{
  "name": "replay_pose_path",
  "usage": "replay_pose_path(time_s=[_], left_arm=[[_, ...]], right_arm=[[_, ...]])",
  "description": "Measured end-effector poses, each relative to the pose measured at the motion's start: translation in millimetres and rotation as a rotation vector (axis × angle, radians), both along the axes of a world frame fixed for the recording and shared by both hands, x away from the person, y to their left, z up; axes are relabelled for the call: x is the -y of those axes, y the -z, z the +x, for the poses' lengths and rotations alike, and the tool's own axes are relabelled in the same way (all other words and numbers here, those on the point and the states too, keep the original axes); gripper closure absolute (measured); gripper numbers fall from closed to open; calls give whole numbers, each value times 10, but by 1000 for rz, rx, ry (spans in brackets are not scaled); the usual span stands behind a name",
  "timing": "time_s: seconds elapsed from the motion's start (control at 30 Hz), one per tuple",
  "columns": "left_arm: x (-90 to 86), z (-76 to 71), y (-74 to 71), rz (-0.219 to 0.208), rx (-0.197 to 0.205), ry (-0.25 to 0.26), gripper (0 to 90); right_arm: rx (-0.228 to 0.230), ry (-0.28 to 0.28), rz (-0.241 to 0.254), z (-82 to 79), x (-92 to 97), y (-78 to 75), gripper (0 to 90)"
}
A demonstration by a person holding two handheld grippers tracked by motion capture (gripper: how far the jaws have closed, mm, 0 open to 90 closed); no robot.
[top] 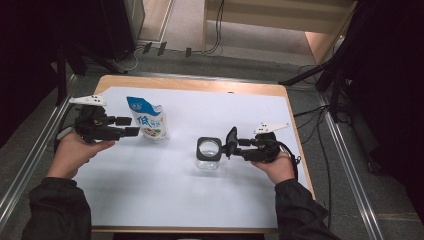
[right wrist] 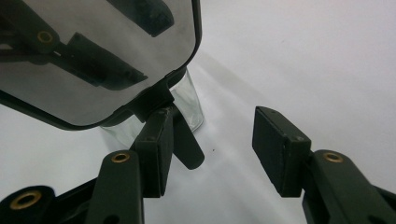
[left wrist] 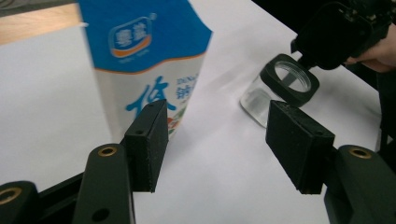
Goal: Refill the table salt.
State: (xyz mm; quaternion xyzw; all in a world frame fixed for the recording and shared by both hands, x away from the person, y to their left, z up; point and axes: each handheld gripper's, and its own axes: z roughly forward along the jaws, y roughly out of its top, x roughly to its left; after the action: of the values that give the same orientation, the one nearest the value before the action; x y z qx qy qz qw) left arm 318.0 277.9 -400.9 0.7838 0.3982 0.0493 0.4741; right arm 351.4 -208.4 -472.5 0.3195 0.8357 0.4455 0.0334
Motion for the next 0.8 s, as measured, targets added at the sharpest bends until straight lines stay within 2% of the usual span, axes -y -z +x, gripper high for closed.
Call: replay_pose_path(time_s=[0.07,0.27,0.37,0.57,0.73,0.8], left_arm=[[-46,30,4,-4,5,-15,406],[-136,207,27,27,8,-46,408],[-155,301,37,17,2,-51,409],[-79,482,95,40,17,-18,438],[-68,596,198,37,2,-1,488],[-67,624,228,24,-2,9,517]], right_arm=[[1,-1,-4,7,3,4,499],[2,8,-8,-10,14,2,500],[3,14,-11,-22,32,6,500],[-1,38,6,-89,96,6,498],[3,56,4,-159,148,18,496],[1,61,1,-185,161,25,495]])
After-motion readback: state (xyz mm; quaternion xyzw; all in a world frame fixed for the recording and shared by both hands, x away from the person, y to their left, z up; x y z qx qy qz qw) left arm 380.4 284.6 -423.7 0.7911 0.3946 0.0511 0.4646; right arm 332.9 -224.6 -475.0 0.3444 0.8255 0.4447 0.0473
